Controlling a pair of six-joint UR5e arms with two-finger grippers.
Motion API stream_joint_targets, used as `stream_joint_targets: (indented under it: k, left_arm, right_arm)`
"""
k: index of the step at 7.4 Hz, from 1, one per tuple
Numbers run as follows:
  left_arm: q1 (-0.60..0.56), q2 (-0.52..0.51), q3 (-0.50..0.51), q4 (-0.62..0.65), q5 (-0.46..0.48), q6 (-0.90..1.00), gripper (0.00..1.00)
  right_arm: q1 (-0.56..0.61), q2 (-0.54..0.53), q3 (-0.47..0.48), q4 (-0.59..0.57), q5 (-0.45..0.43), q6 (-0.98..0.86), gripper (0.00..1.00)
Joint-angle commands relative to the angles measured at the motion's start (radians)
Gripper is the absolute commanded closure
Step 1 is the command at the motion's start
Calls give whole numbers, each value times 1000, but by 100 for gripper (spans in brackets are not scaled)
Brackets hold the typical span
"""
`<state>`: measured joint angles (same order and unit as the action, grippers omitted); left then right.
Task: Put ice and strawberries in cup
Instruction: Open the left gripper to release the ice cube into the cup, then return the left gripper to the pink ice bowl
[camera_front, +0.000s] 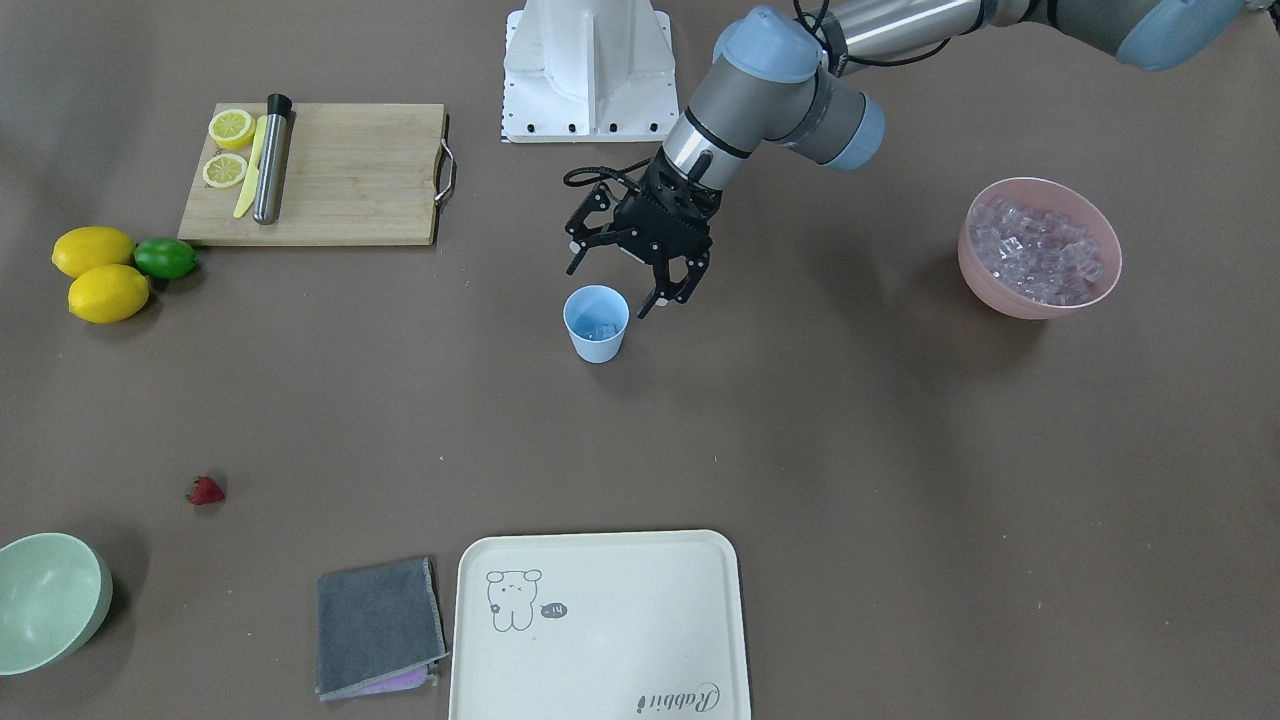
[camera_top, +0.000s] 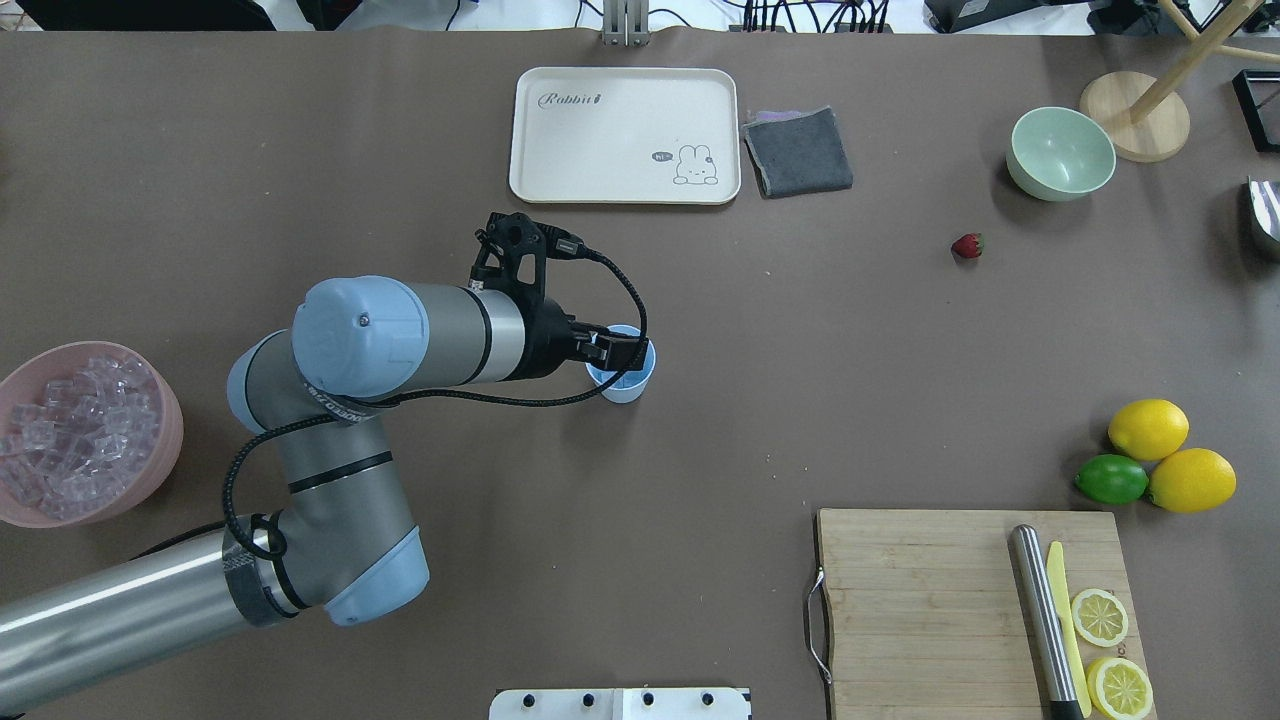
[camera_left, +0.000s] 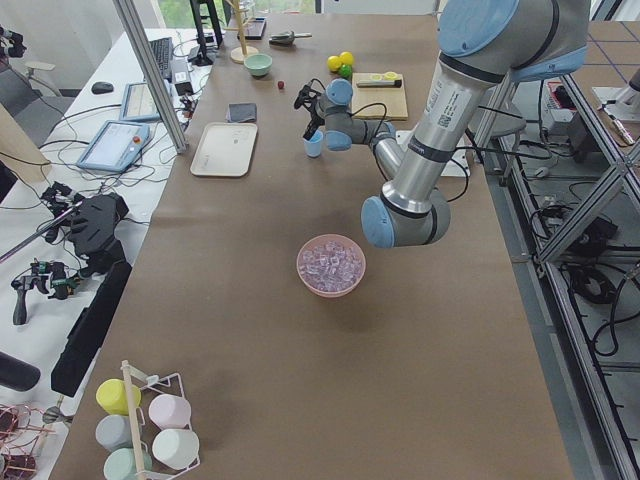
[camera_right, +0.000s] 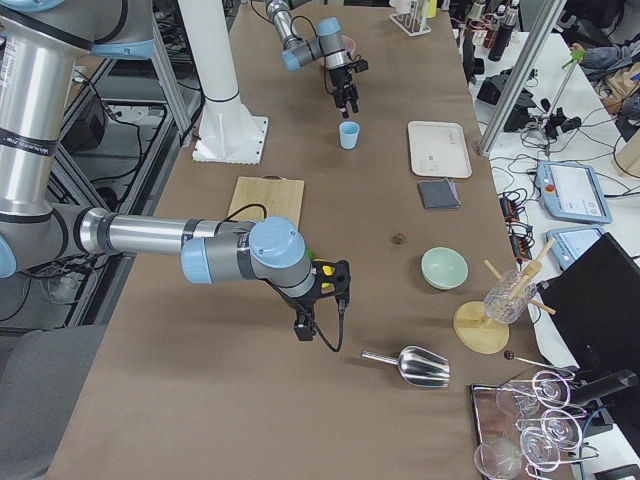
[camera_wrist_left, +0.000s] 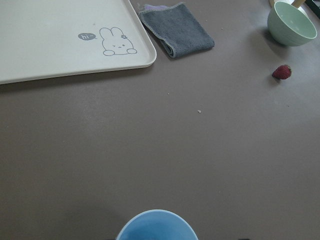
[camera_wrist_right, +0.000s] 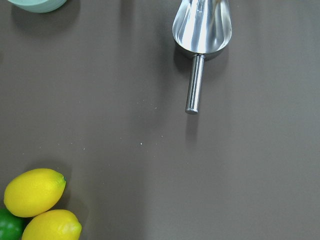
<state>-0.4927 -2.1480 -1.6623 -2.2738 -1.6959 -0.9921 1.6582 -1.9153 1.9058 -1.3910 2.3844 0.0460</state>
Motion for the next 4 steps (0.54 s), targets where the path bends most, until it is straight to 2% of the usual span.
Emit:
stream_joint_targets:
  k: [1,3,4]
  left_arm:
    - [-67,72,-104,137,-122,9,2]
    - [-124,101,-320,557,-154,47,2]
    - [-153,173,-418,670,-154,169,2]
  right_arm:
    - [0,1,-1,0,-1,0,0]
    - [0,2,-1,0,-5,0,0]
    - [0,2,-1,0,-14,0,0]
